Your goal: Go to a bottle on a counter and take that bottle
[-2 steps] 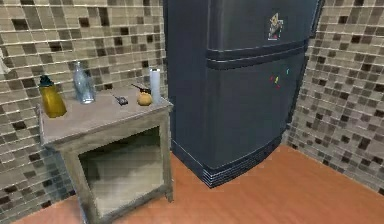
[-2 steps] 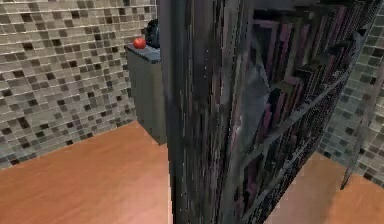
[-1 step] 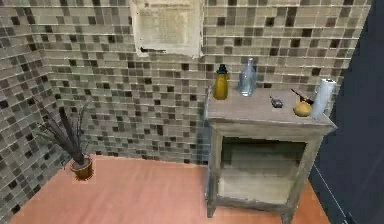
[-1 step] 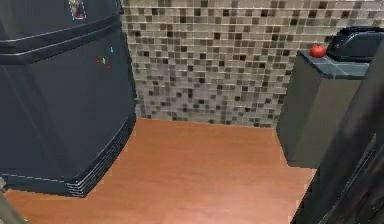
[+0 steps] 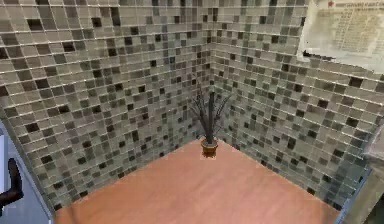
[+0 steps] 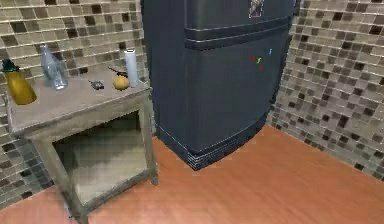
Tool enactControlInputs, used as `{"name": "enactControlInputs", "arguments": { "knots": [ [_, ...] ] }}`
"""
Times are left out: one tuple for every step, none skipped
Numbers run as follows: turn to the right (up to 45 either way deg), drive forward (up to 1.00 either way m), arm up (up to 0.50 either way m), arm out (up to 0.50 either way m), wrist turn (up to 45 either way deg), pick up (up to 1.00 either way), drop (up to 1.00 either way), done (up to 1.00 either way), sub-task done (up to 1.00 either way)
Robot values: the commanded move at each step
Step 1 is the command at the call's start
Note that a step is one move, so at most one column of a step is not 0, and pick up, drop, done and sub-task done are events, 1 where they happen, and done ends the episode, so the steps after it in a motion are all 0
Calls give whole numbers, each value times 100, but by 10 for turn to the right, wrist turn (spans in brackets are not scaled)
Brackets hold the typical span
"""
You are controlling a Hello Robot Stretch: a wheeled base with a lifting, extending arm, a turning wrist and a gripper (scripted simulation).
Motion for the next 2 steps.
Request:
{"name": "enactControlInputs", "arguments": {
  "knots": [
    [0,50,0,0,0,0,0,0,0],
    [450,0,0,0,0,0,0,0,0]
  ]
}}
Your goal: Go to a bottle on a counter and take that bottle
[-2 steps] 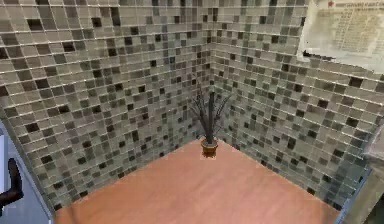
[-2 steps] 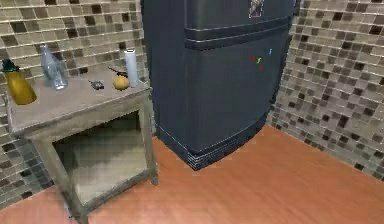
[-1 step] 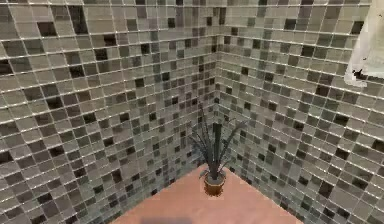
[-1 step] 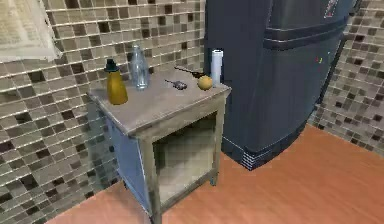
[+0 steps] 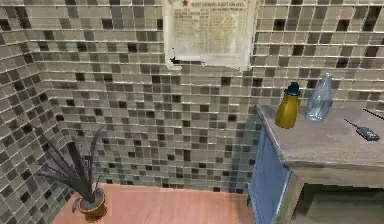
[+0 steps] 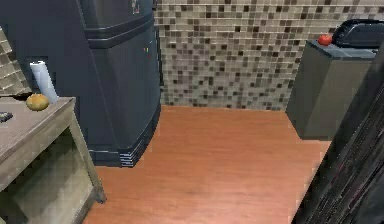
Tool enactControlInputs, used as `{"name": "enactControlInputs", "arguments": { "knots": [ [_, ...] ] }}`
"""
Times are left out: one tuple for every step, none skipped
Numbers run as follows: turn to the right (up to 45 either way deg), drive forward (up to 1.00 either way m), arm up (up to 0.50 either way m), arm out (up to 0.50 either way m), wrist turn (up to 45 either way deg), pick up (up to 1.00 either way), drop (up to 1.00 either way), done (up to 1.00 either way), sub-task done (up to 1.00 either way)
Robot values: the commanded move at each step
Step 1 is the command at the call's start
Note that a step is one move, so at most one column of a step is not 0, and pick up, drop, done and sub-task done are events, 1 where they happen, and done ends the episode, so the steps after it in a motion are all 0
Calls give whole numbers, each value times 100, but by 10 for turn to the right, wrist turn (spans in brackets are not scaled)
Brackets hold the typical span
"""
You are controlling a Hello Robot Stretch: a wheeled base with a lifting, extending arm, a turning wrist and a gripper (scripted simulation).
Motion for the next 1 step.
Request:
{"name": "enactControlInputs", "arguments": {
  "knots": [
    [30,0,0,0,0,0,0,0,0]
  ]
}}
